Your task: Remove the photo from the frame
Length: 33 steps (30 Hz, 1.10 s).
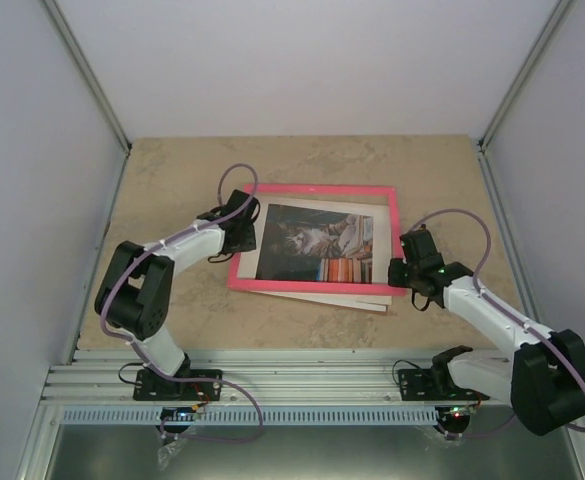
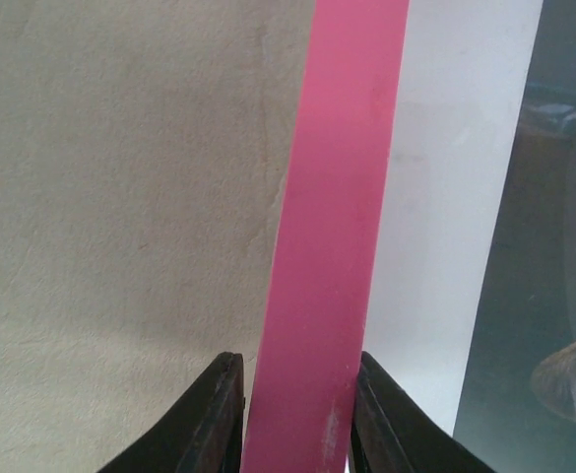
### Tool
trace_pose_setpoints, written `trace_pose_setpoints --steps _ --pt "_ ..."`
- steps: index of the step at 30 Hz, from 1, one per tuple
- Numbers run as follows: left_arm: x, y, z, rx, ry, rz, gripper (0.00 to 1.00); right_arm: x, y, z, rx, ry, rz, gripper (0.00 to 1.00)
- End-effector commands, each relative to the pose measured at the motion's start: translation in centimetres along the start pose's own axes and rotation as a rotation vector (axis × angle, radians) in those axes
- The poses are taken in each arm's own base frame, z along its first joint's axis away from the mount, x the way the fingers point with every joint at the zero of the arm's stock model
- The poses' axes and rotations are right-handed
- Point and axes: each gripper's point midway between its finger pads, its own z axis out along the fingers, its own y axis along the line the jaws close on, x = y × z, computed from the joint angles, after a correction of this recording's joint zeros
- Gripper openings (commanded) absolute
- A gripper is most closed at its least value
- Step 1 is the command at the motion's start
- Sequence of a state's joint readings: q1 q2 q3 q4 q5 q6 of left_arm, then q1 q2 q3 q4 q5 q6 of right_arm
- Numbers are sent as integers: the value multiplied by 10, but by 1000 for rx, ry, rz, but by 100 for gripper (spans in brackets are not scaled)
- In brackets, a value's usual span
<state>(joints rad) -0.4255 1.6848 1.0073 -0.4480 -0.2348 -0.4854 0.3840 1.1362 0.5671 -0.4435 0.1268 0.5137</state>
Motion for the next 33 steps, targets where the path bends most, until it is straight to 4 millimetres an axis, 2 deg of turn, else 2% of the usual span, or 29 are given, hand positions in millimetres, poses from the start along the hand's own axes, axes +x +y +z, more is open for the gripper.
trace_pose_setpoints --steps 1,8,13,19,25,26,33 --pt "-30 14 -18 -63 -105 -161 7 -29 29 -18 -111 -92 -30 6" --pt "-45 27 -38 -67 -142 -230 6 -56 56 -31 -184 -164 -93 5" --pt "-44 59 -49 -98 -110 -301 5 -69 99 -37 -293 -185 -179 4" --pt "-45 92 -80 -180 -147 -335 3 -89 163 -39 -426 -233 -291 4" --pt "-17 118 -87 -229 -175 -457 0 -112 210 -27 -521 -280 -417 4" --pt "-6 123 -84 -241 -171 -482 0 -115 214 -23 -523 -288 -445 5" --pt "32 141 -71 -262 -185 -641 0 -124 250 3 -598 -302 -595 9"
